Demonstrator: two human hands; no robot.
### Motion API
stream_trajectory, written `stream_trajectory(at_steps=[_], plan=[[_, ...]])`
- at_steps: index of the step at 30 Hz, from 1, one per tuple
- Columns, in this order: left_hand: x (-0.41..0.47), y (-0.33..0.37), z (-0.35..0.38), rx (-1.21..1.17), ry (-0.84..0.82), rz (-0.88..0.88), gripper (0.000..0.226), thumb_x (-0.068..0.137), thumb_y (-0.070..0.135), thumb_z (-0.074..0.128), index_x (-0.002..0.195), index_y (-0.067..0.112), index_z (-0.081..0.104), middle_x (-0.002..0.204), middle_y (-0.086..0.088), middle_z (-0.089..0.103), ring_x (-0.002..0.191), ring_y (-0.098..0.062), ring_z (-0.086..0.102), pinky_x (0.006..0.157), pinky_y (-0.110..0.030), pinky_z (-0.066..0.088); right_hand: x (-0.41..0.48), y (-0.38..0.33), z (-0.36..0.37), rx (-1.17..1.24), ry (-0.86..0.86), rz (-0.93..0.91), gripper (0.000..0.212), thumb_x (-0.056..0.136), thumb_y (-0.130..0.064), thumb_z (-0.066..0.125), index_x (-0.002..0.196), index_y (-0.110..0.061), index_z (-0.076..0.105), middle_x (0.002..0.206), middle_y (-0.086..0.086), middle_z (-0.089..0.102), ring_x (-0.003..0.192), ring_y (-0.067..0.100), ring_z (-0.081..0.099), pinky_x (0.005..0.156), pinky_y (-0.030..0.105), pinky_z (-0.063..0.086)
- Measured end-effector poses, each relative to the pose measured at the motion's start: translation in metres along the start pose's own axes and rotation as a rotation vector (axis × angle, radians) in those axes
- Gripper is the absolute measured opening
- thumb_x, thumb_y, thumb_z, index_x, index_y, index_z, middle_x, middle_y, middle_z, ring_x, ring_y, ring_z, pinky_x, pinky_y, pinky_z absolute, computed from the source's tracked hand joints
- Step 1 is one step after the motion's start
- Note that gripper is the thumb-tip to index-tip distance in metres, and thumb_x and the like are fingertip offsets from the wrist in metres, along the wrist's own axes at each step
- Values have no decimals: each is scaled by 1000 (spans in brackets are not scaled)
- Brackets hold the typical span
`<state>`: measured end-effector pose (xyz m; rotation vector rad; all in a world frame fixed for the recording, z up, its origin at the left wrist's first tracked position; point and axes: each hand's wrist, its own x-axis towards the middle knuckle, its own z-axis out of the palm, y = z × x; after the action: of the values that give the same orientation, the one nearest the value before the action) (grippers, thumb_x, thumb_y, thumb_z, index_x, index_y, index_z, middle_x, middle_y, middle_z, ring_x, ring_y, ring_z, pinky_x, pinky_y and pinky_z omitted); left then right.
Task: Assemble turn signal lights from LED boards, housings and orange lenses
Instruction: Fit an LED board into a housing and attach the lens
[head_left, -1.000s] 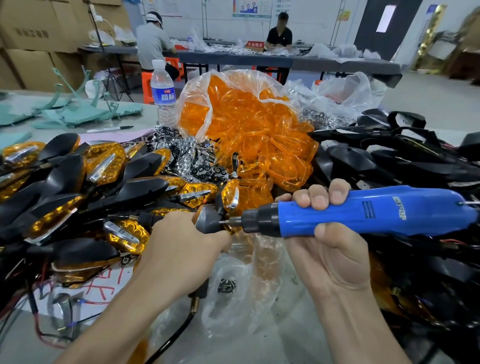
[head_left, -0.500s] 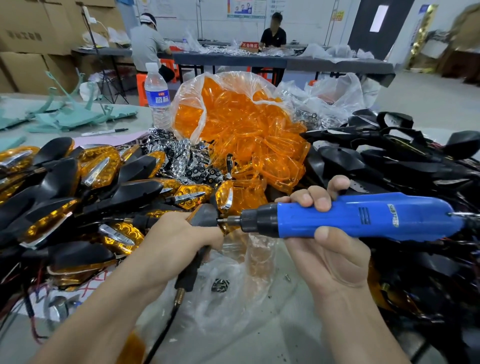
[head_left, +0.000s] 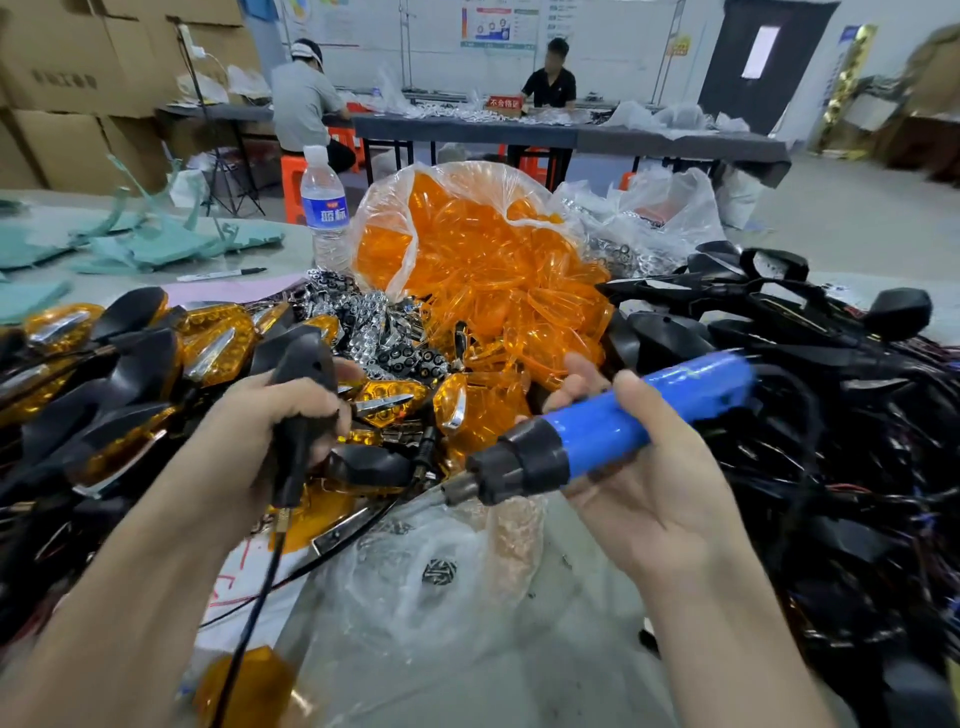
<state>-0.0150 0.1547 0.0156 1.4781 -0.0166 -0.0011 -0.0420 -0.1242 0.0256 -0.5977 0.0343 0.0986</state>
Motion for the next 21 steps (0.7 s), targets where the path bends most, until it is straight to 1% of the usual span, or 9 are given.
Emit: stream_trajectory(at_steps=[4, 6, 9, 10, 12, 14, 16, 19, 21], plan=[[-1, 11, 1, -244, 169, -17, 30, 104, 37, 50, 113, 15, 67, 77, -7, 67, 63, -18, 63, 59, -31, 61, -10, 1, 20, -9, 354, 241, 59, 78, -26, 86, 126, -8, 57, 84, 21, 72, 59, 30, 71, 52, 40, 60], [-3, 28, -10, -297, 199, -11, 35, 105, 40, 38, 103, 16, 64, 72, -6, 65, 54, -16, 56, 47, -22, 52, -17, 0, 19, -196, 396, 327, 48, 84, -35, 83, 116, -8, 60, 83, 19, 74, 56, 29, 71, 50, 36, 59], [-1, 56, -33, -224, 255, 91, 40, 97, 41, 34, 85, 20, 67, 66, -7, 60, 46, -16, 46, 36, -19, 36, -28, -2, 6, -631, 403, 316, 24, 91, -25, 69, 102, -6, 58, 88, 21, 69, 64, 31, 65, 61, 41, 60], [0, 66, -38, -88, 332, 129, 36, 93, 42, 39, 79, 31, 70, 66, -8, 61, 45, -18, 47, 38, -22, 38, -31, -2, 1, -774, 399, 304, 20, 92, -21, 65, 103, -6, 58, 88, 22, 67, 70, 33, 63, 70, 46, 59], [8, 78, -47, 387, 479, 244, 19, 80, 48, 47, 88, 51, 64, 78, -2, 66, 52, -22, 56, 48, -32, 45, -39, 0, -7, -995, 369, 290, 19, 92, -14, 60, 110, -9, 58, 87, 19, 64, 76, 33, 62, 79, 52, 58], [19, 80, -49, 938, 418, 342, 31, 77, 57, 52, 108, 56, 52, 88, 11, 64, 68, -18, 61, 63, -35, 46, -45, 4, -17, -1154, 346, 271, 21, 90, -14, 63, 111, -16, 59, 86, 12, 64, 75, 31, 63, 79, 55, 59], [30, 72, -40, 1309, 259, 338, 43, 77, 63, 63, 118, 56, 50, 99, 12, 67, 85, -19, 64, 75, -36, 48, -48, 7, -24, -1364, 361, 234, 21, 88, -26, 70, 106, -29, 60, 89, 1, 71, 78, 23, 69, 75, 45, 59], [48, 41, -27, 1521, 143, 296, 48, 86, 53, 75, 131, 46, 58, 126, 1, 67, 115, -25, 60, 93, -44, 52, -47, 8, -27, -1716, 330, 212, 23, 86, -47, 70, 99, -36, 54, 89, -9, 69, 76, 10, 68, 60, 27, 49], [56, 20, -25, 1514, 129, 365, 52, 94, 43, 72, 142, 32, 58, 137, -2, 62, 128, -27, 53, 104, -46, 47, -45, 11, -26, -1922, 331, 199, 30, 87, -57, 67, 97, -32, 52, 82, -9, 67, 69, 10, 65, 53, 26, 44]])
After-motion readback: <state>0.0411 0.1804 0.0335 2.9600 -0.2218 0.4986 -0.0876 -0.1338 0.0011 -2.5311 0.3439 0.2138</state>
